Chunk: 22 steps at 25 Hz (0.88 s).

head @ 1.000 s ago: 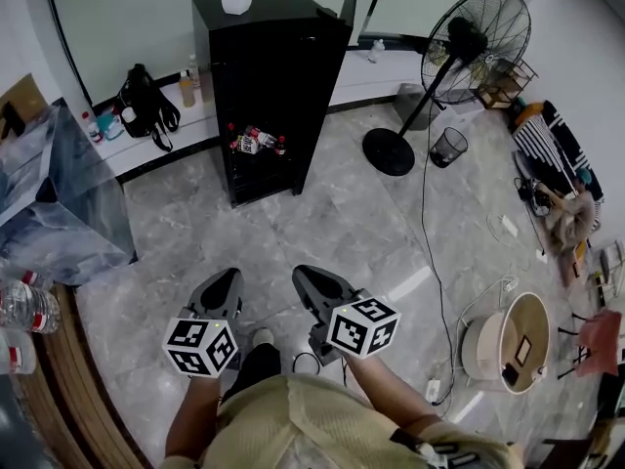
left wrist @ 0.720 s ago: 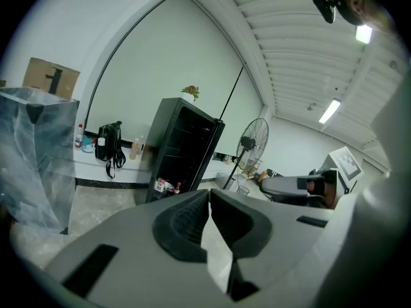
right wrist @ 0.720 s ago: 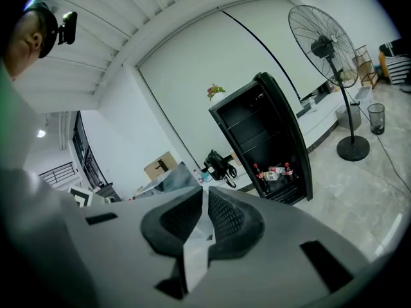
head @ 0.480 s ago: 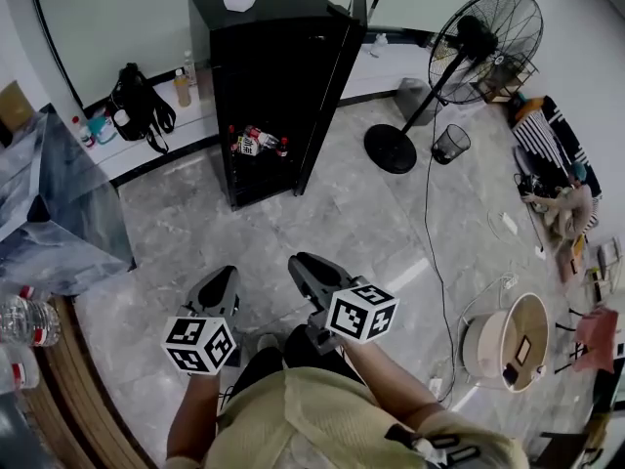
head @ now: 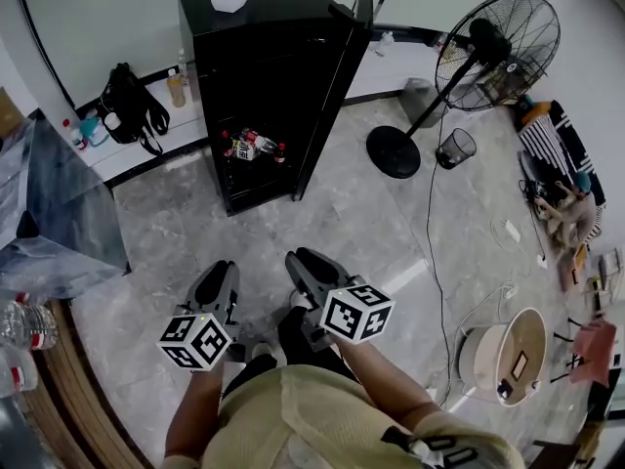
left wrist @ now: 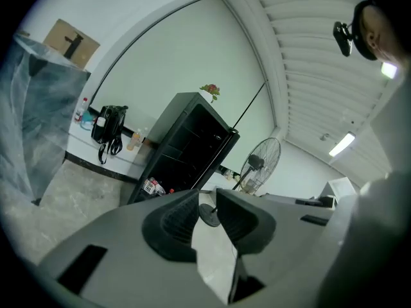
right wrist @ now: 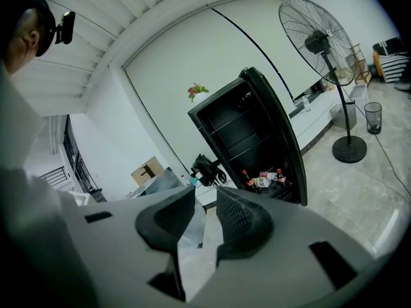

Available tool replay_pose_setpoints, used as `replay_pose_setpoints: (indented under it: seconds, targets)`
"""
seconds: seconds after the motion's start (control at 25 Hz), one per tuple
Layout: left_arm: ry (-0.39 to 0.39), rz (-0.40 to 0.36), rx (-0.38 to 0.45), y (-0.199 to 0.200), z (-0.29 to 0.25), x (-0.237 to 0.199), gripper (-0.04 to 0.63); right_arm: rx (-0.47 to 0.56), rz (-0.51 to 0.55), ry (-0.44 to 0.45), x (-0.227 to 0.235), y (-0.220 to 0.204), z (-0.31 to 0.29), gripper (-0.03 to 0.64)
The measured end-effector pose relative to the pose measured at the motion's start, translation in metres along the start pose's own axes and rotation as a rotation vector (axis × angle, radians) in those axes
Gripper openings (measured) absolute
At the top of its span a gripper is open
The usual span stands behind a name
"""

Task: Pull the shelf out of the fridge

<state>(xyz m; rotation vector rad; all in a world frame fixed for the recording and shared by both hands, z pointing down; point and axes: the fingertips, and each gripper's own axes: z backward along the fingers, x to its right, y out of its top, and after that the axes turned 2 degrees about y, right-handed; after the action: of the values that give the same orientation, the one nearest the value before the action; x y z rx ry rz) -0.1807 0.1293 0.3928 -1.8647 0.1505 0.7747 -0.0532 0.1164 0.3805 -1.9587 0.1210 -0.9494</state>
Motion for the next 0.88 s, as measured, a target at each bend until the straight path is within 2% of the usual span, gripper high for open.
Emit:
replay_pose_setpoints:
  seconds: [0.2,0.48,0.64,0.88]
  targets:
    - [0.001,0.081,0.011,0.004,-0.064,0.005,0.127,-0.012,-0.003,-0.007,0.048,0.031,-0.02,0.095]
    - [0.046,0.178,0.012,0.012,-0.148,0.014,0.179,-0.048,-0.003,0.013,0.107,0.069,-0.045,0.095]
    - [0.113,0.201,0.084,0.022,-0.187,0.009,0.183,-0.059,-0.003,0.016,0.141,0.084,-0.06,0.095]
    - [0.178,0.301,0.129,0.031,-0.238,0.006,0.183,-0.084,0.012,0.011,0.188,0.093,-0.072,0.095]
